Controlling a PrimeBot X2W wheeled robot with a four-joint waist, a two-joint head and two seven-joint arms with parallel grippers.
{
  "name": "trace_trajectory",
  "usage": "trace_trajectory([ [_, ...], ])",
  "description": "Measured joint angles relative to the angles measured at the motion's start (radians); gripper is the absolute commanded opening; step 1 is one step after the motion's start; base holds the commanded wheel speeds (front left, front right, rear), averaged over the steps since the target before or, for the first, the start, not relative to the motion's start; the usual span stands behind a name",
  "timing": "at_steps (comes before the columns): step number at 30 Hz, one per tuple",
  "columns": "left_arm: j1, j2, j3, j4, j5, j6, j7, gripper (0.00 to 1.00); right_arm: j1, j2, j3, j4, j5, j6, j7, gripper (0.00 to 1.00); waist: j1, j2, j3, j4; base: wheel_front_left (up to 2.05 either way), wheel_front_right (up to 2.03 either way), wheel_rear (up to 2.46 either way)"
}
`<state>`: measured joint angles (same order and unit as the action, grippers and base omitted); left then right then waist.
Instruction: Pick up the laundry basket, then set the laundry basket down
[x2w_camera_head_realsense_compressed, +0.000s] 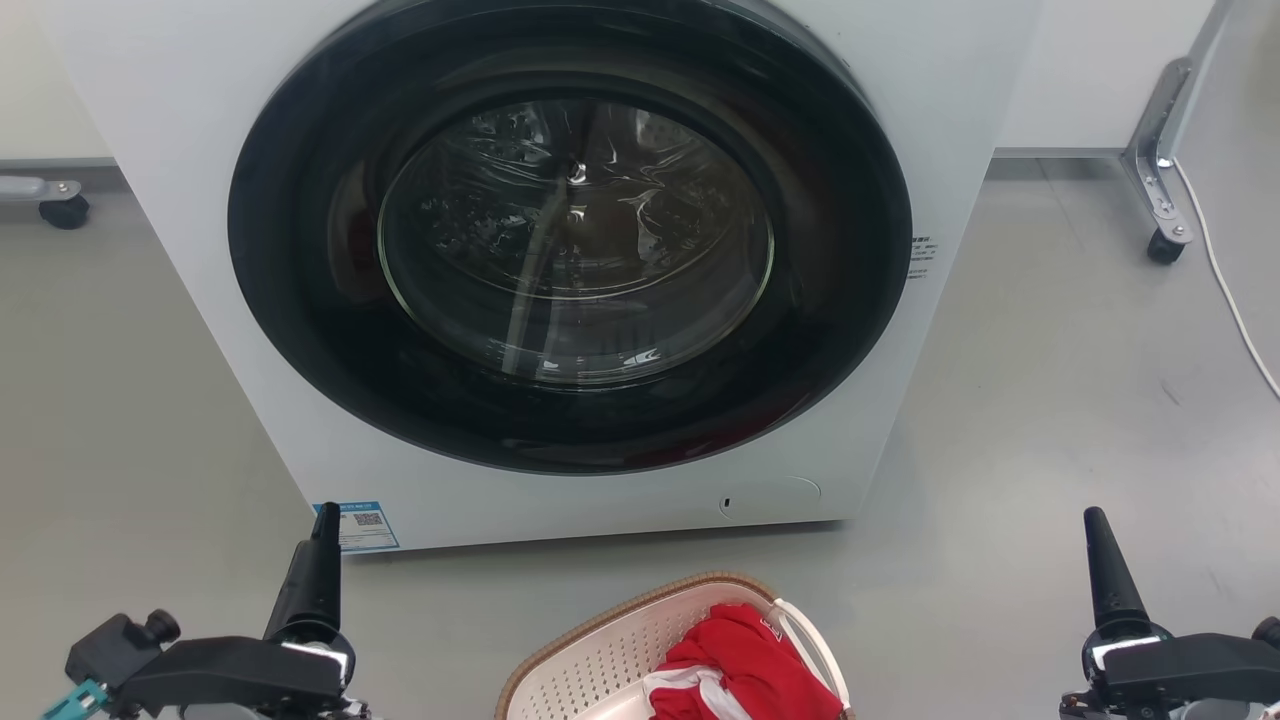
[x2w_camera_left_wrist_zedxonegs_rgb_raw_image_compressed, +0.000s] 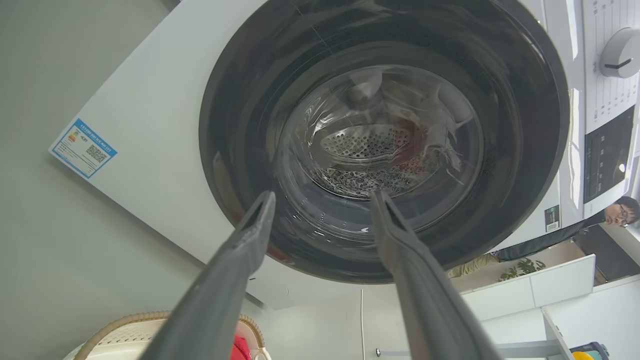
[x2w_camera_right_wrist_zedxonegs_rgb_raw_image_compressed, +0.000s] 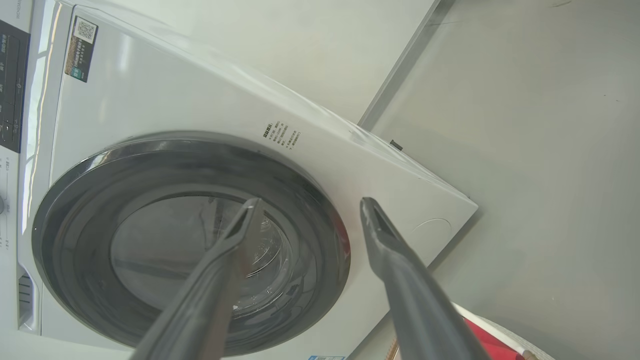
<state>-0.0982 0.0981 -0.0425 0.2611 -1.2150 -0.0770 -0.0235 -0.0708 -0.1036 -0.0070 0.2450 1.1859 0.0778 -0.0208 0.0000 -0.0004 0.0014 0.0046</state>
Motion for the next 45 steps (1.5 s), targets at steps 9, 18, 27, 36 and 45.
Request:
trace_trajectory([
  [9,-0.003,0.035,-0.065,-0.028,0.183,0.035,-0.028,1.0,-0.002,-0.033,0.05,-0.016,-0.159,-0.035,-0.031,1.0,0.0,0.0,-0.001,0.0,0.0,0.0,0.0],
  [18,-0.015,0.07,-0.138,-0.048,0.374,0.069,-0.062,1.0,-0.003,-0.071,0.113,-0.017,-0.337,-0.067,-0.062,1.0,0.0,0.0002,-0.002,0.0,0.0,0.0,0.0],
  [27,-0.015,0.077,-0.178,-0.051,0.509,0.096,-0.096,1.0,-0.002,-0.091,0.155,-0.014,-0.483,-0.094,-0.097,1.0,0.0,0.0002,-0.005,0.0,0.0,0.0,0.0],
  [36,-0.013,0.077,-0.19,-0.042,0.612,0.123,-0.129,1.0,-0.001,-0.104,0.197,-0.012,-0.615,-0.118,-0.132,1.0,0.0,0.0002,-0.009,0.002,0.0,0.0,0.0],
  [45,0.003,0.065,-0.189,-0.018,0.691,0.149,-0.164,1.0,-0.001,-0.114,0.236,-0.01,-0.733,-0.139,-0.165,1.0,0.0,0.0003,-0.013,0.001,0.0,0.0,0.0],
])
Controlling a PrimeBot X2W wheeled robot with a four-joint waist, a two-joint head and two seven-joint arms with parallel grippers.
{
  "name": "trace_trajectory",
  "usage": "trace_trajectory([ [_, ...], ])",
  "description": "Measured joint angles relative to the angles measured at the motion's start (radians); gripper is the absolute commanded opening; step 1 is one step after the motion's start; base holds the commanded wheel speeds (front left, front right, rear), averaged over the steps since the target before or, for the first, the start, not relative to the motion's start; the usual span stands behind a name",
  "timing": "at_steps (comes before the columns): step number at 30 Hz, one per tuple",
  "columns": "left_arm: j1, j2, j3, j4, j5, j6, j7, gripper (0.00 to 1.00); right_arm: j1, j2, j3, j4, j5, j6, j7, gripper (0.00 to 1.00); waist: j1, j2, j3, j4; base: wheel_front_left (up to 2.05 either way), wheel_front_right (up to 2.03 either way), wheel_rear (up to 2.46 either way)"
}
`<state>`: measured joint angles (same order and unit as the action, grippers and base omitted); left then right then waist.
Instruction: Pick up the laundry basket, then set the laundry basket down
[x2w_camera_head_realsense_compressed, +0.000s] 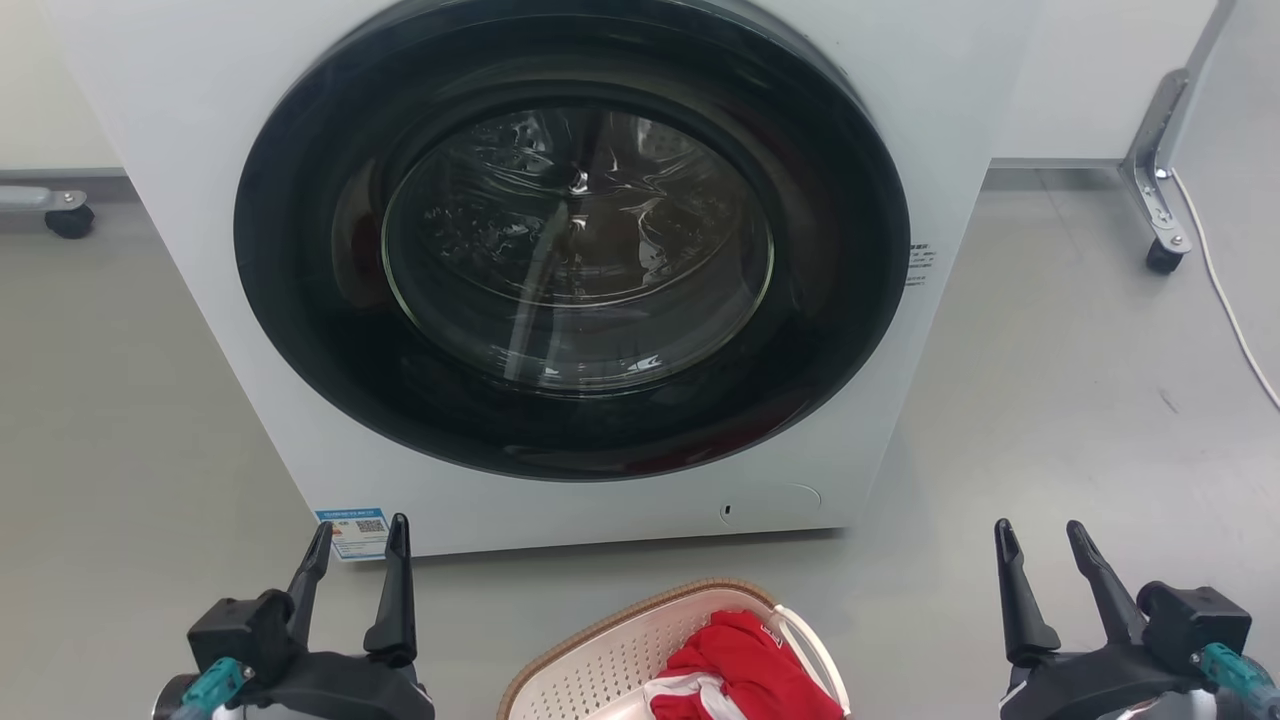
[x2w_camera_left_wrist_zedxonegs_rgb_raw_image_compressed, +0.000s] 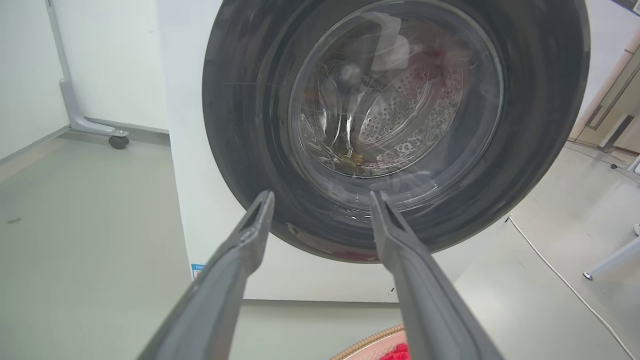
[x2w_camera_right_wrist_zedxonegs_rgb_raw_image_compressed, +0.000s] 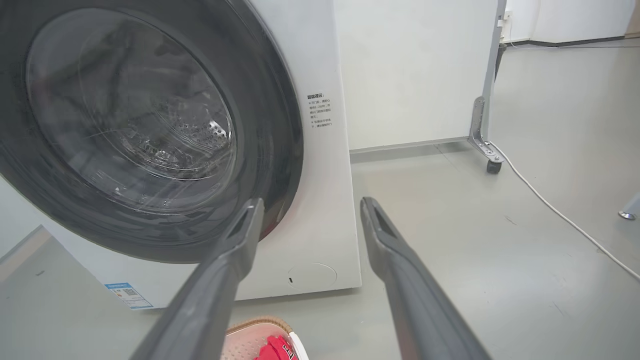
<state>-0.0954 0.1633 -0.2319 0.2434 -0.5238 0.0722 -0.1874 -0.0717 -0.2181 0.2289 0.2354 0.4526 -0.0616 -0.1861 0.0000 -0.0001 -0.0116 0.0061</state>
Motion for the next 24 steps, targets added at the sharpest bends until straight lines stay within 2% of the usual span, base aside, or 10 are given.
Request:
trace_trajectory([
  [18,0.0,-0.007,-0.027,0.029,0.208,0.044,-0.063,1.0,0.002,-0.02,0.051,-0.008,-0.202,-0.023,-0.063,1.0,0.0,0.0001,-0.004,-0.002,0.0,0.0,0.0],
  [24,0.0,-0.008,-0.027,0.039,0.212,0.051,-0.063,1.0,0.002,-0.02,0.049,-0.008,-0.202,-0.023,-0.063,1.0,0.0,0.0001,-0.003,-0.001,0.0,0.0,0.0],
])
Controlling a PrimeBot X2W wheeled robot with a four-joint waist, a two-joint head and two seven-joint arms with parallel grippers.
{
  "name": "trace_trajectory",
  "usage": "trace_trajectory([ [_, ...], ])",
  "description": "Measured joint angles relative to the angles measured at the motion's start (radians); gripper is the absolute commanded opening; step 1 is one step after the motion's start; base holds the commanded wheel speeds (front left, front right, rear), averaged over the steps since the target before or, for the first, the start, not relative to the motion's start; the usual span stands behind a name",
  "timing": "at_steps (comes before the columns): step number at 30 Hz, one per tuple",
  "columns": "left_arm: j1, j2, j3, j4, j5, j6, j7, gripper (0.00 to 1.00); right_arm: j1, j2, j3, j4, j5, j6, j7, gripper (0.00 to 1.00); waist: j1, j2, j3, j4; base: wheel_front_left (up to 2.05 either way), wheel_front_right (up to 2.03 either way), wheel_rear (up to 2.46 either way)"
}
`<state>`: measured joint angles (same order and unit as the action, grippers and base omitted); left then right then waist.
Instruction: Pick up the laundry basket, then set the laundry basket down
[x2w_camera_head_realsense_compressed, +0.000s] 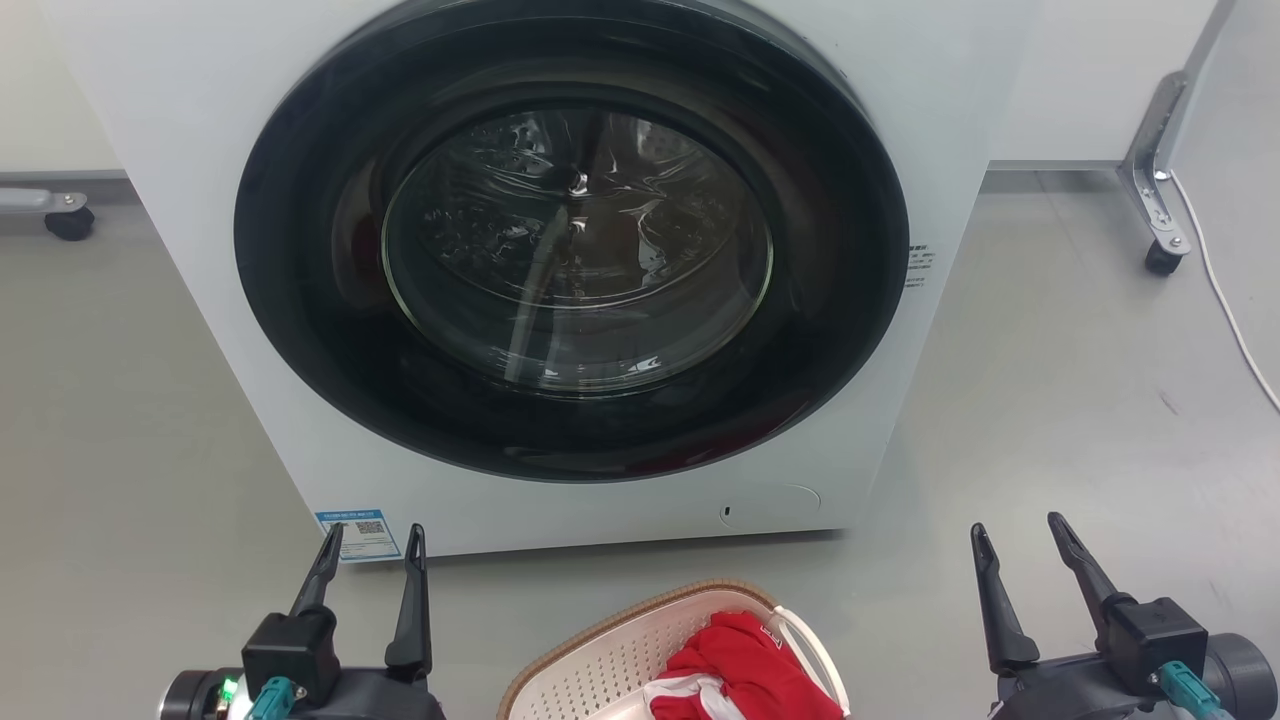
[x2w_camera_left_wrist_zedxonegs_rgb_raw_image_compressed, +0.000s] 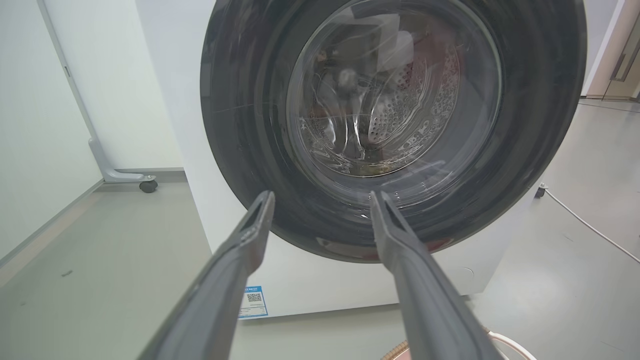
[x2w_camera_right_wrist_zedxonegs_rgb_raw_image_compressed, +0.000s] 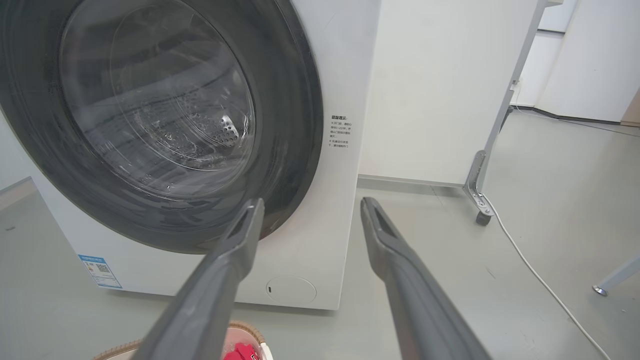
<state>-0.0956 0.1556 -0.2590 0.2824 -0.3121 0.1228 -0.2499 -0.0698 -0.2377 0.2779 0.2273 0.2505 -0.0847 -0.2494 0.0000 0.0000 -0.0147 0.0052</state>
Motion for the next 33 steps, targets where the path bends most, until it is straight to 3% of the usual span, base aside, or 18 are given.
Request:
trace_trajectory([
  [17,0.0,0.001,-0.007,0.004,0.005,0.0,0.0,1.0,0.009,0.001,-0.007,-0.016,0.002,0.005,0.0,1.0,0.0,0.0,0.017,-0.001,0.0,0.0,0.0],
  [33,-0.05,-0.012,-0.021,-0.035,0.006,-0.001,0.011,1.0,-0.022,0.002,-0.047,-0.055,0.011,0.005,0.0,1.0,0.0001,0.0001,0.166,-0.004,0.0,0.0,0.0],
])
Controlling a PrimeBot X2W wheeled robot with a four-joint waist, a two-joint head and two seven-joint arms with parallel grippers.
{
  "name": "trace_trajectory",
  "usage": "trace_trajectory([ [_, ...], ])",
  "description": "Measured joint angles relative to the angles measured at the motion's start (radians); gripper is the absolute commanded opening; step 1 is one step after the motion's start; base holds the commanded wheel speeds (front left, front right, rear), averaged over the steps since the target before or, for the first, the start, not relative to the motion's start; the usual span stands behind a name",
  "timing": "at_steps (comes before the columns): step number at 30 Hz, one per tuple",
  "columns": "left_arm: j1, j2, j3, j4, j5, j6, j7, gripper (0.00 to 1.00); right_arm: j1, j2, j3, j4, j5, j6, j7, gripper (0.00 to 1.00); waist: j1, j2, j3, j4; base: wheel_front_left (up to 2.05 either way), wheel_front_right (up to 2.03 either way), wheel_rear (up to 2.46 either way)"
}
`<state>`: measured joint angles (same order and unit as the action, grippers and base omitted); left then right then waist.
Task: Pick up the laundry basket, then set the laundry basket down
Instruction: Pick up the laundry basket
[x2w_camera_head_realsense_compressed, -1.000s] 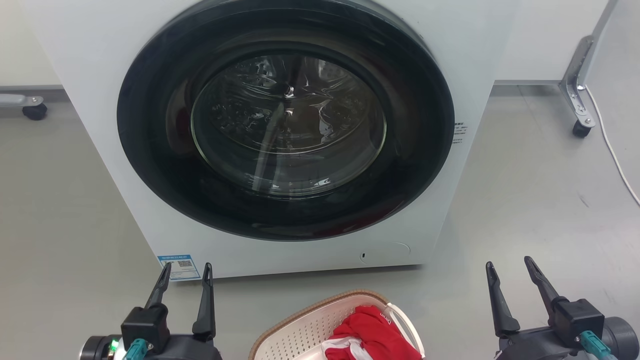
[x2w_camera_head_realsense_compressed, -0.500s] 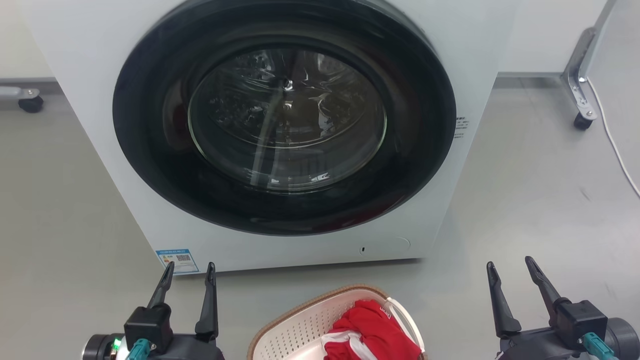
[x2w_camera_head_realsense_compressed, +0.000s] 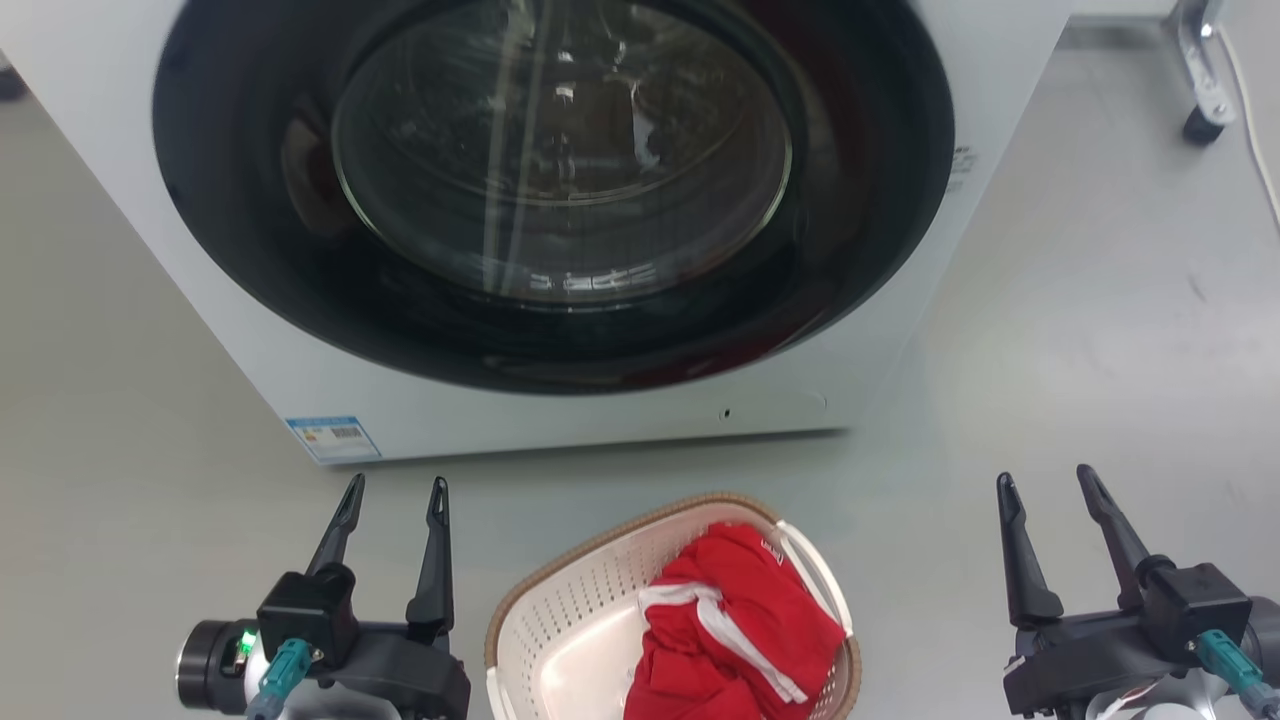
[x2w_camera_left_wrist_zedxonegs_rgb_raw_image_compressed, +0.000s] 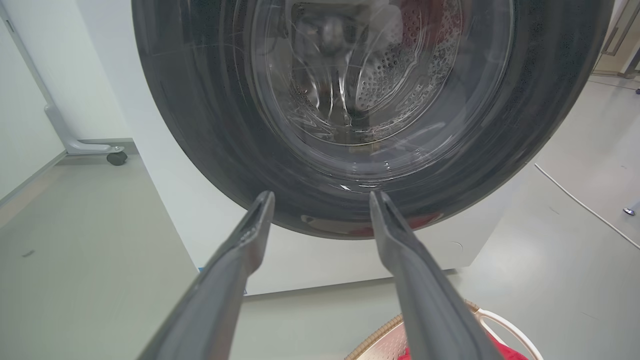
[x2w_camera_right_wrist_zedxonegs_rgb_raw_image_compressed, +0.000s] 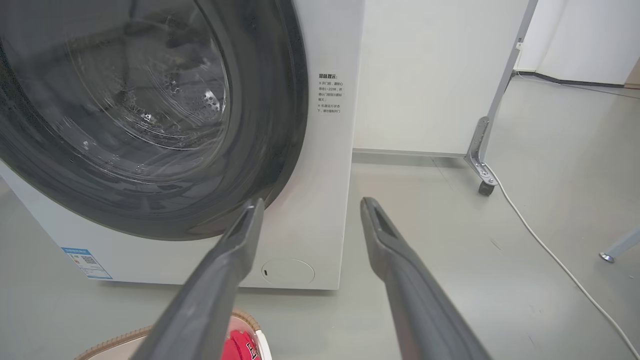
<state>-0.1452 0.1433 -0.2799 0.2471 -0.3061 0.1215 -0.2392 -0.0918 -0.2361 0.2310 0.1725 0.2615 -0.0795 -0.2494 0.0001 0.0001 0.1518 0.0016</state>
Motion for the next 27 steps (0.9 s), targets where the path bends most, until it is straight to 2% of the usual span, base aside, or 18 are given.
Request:
trace_trajectory([
  [11,-0.058,-0.009,-0.013,0.019,0.0,-0.01,0.025,1.0,-0.055,0.012,-0.014,-0.015,0.006,-0.001,0.0,1.0,0.0001,0.0001,0.156,-0.001,0.0,0.0,0.0],
  [27,-0.157,-0.018,-0.018,0.114,-0.043,-0.058,0.111,1.0,-0.149,0.032,-0.015,-0.037,0.01,0.0,0.0,1.0,0.0002,0.0001,0.394,-0.012,0.0,0.0,0.0],
])
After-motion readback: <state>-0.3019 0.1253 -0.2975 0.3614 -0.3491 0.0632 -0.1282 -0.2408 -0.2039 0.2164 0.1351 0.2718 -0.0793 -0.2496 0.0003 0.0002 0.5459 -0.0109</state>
